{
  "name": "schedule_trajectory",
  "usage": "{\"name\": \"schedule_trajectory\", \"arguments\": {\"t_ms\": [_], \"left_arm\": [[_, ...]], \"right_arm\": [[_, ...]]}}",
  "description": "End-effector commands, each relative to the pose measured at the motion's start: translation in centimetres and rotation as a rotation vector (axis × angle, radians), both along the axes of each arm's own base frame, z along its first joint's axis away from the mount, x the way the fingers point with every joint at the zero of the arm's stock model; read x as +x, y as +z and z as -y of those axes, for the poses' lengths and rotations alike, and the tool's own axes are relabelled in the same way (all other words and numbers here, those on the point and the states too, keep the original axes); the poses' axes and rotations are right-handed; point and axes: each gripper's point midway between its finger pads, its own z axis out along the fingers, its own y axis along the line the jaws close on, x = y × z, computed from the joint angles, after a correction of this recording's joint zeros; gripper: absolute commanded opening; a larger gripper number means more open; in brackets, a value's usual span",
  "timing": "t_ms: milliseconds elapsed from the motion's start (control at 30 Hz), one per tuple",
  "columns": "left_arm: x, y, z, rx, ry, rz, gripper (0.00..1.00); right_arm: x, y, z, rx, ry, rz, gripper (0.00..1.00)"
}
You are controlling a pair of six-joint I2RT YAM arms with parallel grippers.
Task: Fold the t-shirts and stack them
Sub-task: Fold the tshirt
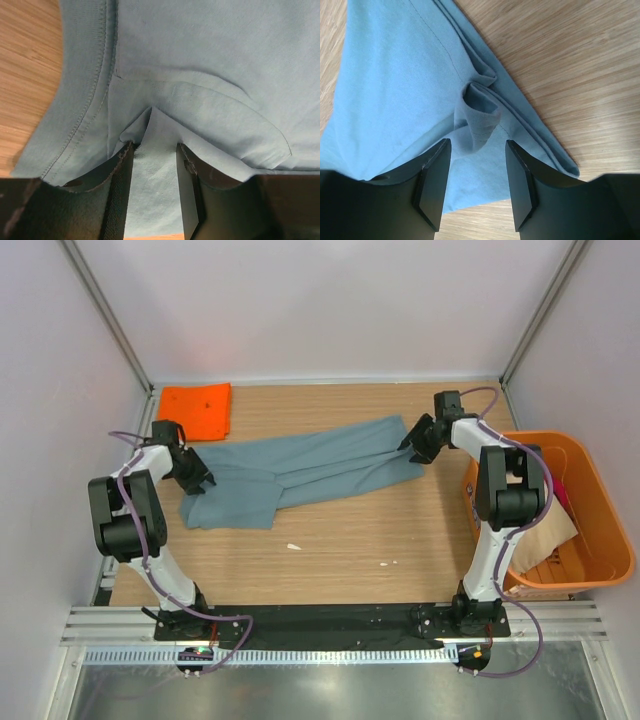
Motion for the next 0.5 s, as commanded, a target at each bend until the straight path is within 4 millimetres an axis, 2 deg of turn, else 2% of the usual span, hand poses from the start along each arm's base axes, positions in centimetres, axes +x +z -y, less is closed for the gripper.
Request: {"name": "schedule_trajectory", "arguments": {"t_ms": [0,267,333,467], "left_arm": [[2.4,1.6,0.1,-0.016,-0.006,0.089,0.4],[2.8,3.3,-0.1,-0.003,0.0,0.137,0.33],[2.9,3.5,-0.1,-0.003,-0.002,0.142,0.23],[2.8,3.3,-0.1,-0.005,-0.004,0.133,0.12]], "right_arm": [[1.7,1.4,-0.5,0.017,0.001,0.054,0.53],[1.9,0.7,-0.4,0.014,-0.005,0.036,0.52],[2.0,0.7,-0.3,0.012,-0.01,0.037,0.52],[2.2,0.7,-0.3,0.008,-0.016,0.038,0.52]]}}
